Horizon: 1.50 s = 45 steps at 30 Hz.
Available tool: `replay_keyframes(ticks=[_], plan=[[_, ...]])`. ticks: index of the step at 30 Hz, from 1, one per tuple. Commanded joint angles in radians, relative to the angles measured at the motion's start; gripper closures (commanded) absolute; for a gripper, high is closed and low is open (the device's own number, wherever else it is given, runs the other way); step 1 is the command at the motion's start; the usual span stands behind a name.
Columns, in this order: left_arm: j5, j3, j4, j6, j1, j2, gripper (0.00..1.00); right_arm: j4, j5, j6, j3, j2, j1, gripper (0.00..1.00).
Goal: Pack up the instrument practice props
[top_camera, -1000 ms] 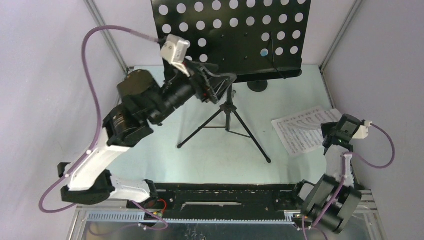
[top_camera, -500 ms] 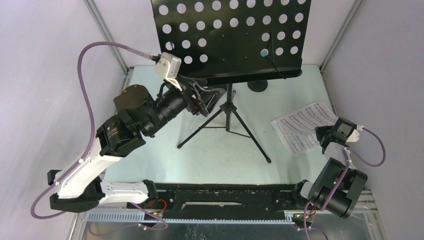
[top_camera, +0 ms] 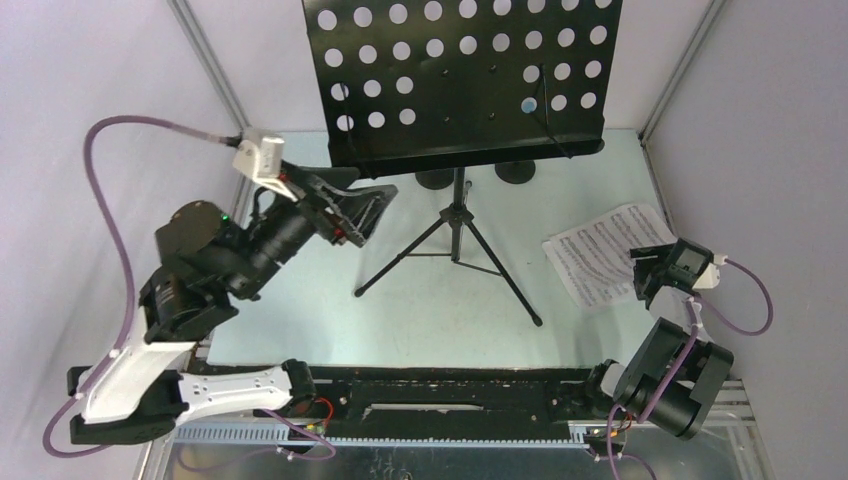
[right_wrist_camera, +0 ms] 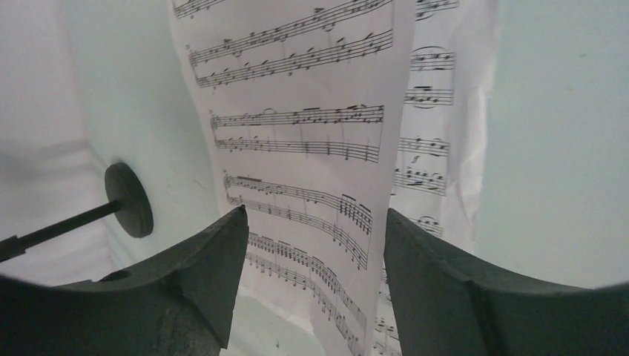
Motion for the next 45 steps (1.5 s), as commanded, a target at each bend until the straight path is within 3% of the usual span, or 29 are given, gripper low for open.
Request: replay_keyframes(ticks=[1, 13, 18, 21, 26, 32, 39, 45], plan=[[-0.086, -0.064, -0.03, 0.01, -0.005, -0.085, 0.14, -0.069, 0.036, -0.042, -0.007, -0.055, -0.036, 0.25], [-0.227, -0.419, -0.195, -0.176, -0.005, -0.433, 0.1, -0.224, -0.063, -0.155, -0.008, -0.324, -0.146, 0.13], [-0.23, -0.559, -0.231, -0.241, -0.005, -0.478, 0.08, -0.183, -0.283, -0.216, 0.019, -0.489, -0.129, 0.17], [-0.252, -0.625, -0.209, -0.264, -0.005, -0.474, 0.04, -0.224, -0.324, -0.285, 0.098, -0.527, -0.007, 0.17], [-0.271, -0.732, -0.094, -0.273, 0.0, -0.47, 0.0, -0.236, -0.254, -0.375, 0.16, -0.565, 0.319, 0.17], [-0.153, -0.806, 0.065, -0.253, 0.078, -0.389, 0.0, -0.126, -0.225, -0.433, 0.136, -0.603, 0.691, 0.17], [-0.07, -0.841, 0.297, -0.171, 0.169, -0.276, 0.0, -0.047, -0.035, -0.403, 0.027, -0.705, 1.017, 0.18], [0.088, -0.86, 0.468, -0.11, 0.274, -0.182, 0.05, -0.026, 0.121, -0.332, -0.042, -0.729, 1.229, 0.25]])
